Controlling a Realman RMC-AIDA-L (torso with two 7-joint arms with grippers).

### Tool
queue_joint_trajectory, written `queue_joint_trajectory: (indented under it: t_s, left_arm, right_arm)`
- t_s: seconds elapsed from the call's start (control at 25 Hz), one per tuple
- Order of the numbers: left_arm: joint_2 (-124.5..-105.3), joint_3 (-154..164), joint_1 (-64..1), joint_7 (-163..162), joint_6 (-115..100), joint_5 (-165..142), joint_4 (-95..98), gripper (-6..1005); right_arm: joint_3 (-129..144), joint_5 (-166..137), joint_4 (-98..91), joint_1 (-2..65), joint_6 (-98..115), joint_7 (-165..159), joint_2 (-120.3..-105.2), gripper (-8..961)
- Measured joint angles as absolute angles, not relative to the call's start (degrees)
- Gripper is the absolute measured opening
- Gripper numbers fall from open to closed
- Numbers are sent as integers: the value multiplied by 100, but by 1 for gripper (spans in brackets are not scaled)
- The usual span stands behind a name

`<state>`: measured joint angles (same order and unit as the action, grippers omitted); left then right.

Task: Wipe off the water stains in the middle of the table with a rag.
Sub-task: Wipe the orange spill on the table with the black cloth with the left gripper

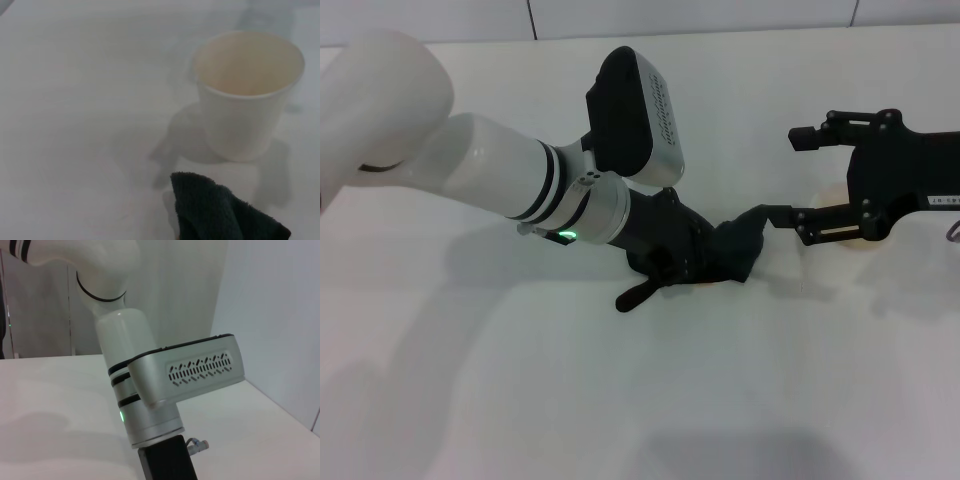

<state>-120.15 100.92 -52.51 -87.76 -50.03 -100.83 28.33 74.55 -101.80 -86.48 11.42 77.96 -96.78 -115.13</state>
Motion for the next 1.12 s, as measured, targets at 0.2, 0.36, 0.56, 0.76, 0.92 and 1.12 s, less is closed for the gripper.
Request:
queue_joint_trajectory:
  t_s: [0.2, 0.36, 0.56, 0.76, 0.92, 1.12]
  left_arm:
    - [-12008, 10095, -5228, -8786, -5024, -10082, 2841, 84]
    - [-12004, 10098, -5222, -8788, -5122, -10086, 2847, 84]
    - [-11988, 10098, -5219, -8814, -5213, -10120, 2855, 84]
    - [-11941, 10044, -5196, -8857, -4956, -10276, 2859, 83]
    - [-11939, 10027, -5194, -8870, -4581, -10528, 2866, 83]
    - [-11919, 9875, -5232, -8836, -4354, -10666, 2858, 83]
  right_arm:
    - [7453, -10180, -8648, 1148, 7786, -9676, -11514, 842]
    - [7452, -10180, -8649, 1158, 7776, -9676, -11513, 842]
    - [7453, -10180, -8649, 1160, 7742, -9677, -11513, 842]
    - [7453, -10181, -8649, 1160, 7731, -9676, -11514, 842]
    - [7450, -10181, -8649, 1151, 7720, -9676, -11513, 842]
    - [7444, -10182, -8644, 1155, 7714, -9677, -11513, 841]
